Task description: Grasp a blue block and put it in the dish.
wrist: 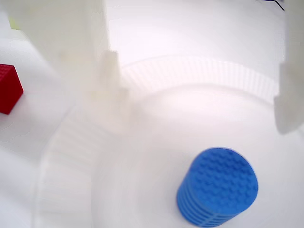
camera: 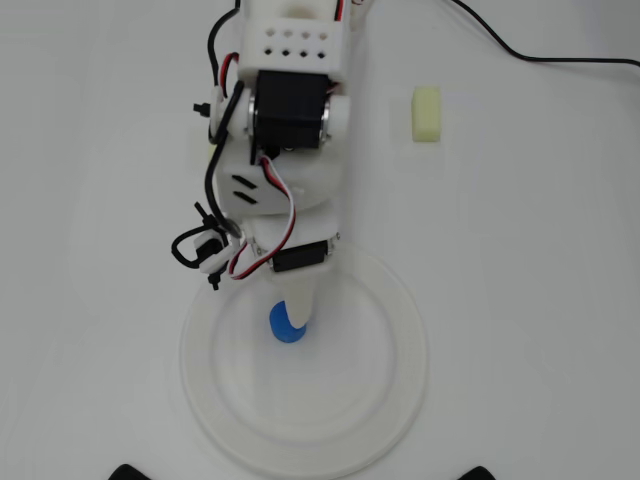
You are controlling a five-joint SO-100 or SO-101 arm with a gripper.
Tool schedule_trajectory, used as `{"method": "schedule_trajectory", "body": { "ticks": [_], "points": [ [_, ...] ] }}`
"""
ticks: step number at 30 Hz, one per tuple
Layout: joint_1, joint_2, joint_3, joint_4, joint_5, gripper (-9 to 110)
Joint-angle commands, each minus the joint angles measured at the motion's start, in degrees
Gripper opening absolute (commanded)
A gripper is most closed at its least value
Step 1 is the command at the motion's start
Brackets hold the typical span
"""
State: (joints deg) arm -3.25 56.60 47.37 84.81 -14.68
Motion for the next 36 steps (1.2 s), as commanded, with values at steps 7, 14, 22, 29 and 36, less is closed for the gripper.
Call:
{"method": "schedule_trajectory", "body": {
  "ticks": [7, 14, 22, 29, 36],
  "points": [
    [0.9, 2.2, -30.0, 26.7, -2.8, 30],
    [1.9, 17.3, -13.9, 26.5, -1.9, 30],
    [1.9, 42.0, 16.6, 20.0, -1.7, 30],
    [1.8, 66.6, 51.3, 6.7, -2.0, 30],
    [-0.8, 92.7, 84.1, -4.0, -3.8, 31]
  ]
}}
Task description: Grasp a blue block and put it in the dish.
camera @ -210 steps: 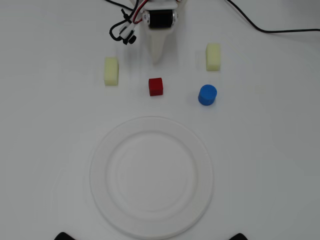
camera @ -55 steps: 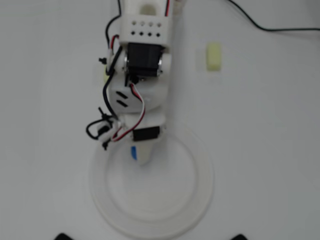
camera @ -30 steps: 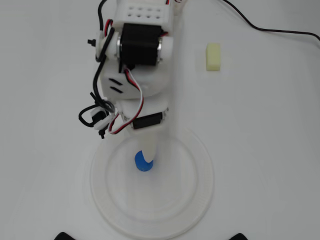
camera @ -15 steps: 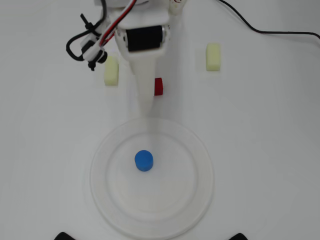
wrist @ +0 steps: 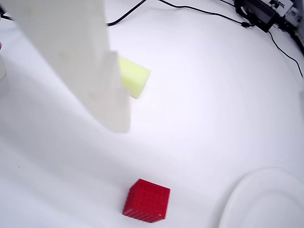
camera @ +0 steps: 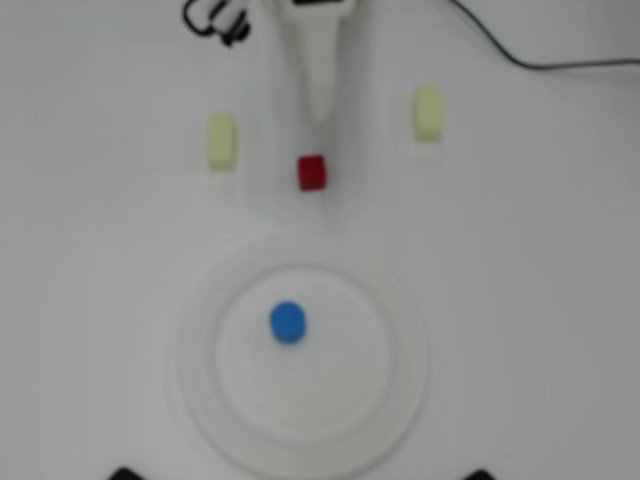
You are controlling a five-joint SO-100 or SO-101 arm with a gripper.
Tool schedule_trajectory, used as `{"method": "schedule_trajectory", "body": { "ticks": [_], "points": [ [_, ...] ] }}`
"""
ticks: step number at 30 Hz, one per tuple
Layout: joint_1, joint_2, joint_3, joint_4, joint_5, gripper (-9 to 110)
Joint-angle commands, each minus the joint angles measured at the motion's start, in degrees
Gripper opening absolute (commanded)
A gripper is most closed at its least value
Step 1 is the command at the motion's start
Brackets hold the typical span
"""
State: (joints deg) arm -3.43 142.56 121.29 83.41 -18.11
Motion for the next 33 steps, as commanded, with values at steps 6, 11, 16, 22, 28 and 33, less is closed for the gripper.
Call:
{"method": "schedule_trajectory", "body": {
  "ticks": [6, 11, 16, 22, 28, 33],
  "points": [
    [0.1, 32.6, 32.8, -8.3, 2.7, 35],
    [3.3, 51.2, 46.8, -8.0, 2.1, 37],
    [5.8, 54.8, 53.8, -7.2, 2.2, 37],
    [5.3, 54.8, 59.1, -7.3, 1.8, 35],
    [-1.7, 54.9, 60.4, -5.8, 0.3, 10],
    [-1.7, 54.9, 60.3, -5.8, 2.7, 9]
  ]
}}
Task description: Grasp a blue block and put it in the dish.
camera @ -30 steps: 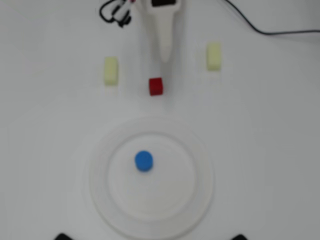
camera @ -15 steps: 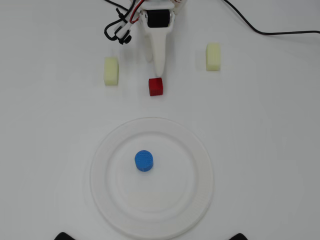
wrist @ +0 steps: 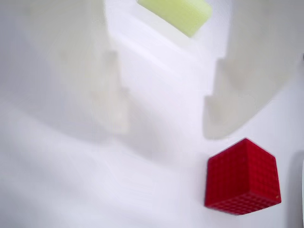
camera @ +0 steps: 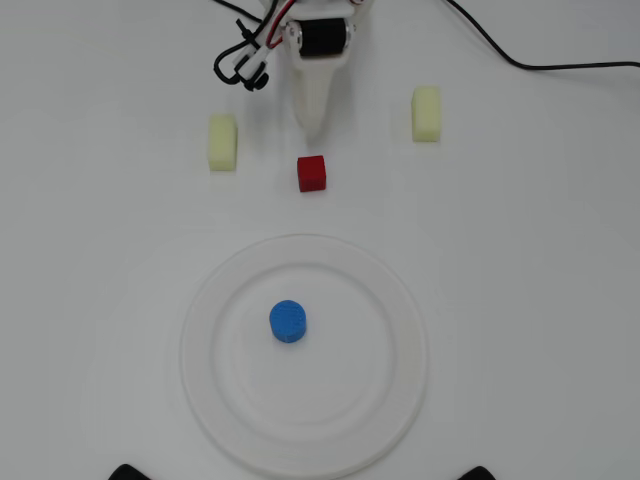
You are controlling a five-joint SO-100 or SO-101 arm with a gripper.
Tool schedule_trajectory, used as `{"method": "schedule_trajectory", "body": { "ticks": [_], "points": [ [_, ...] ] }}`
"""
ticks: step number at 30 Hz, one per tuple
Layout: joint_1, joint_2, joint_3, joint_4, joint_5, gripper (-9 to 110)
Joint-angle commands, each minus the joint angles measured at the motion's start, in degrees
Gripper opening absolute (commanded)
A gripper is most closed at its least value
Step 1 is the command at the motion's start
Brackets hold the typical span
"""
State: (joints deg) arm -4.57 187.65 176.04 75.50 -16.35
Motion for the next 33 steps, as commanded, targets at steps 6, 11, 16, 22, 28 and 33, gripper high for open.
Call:
{"method": "schedule_trajectory", "body": {
  "ticks": [6, 11, 16, 22, 28, 33],
  "points": [
    [1.0, 9.8, 5.6, 1.9, 0.2, 4],
    [5.4, 9.8, 5.6, 2.1, 4.3, 0],
    [4.8, 9.8, 5.3, 4.8, 10.4, 0],
    [2.0, 9.8, 4.9, 5.7, 8.7, 0],
    [1.6, 9.8, 4.9, 5.7, 8.9, 0],
    [1.8, 9.8, 4.9, 5.7, 9.0, 1]
  ]
}}
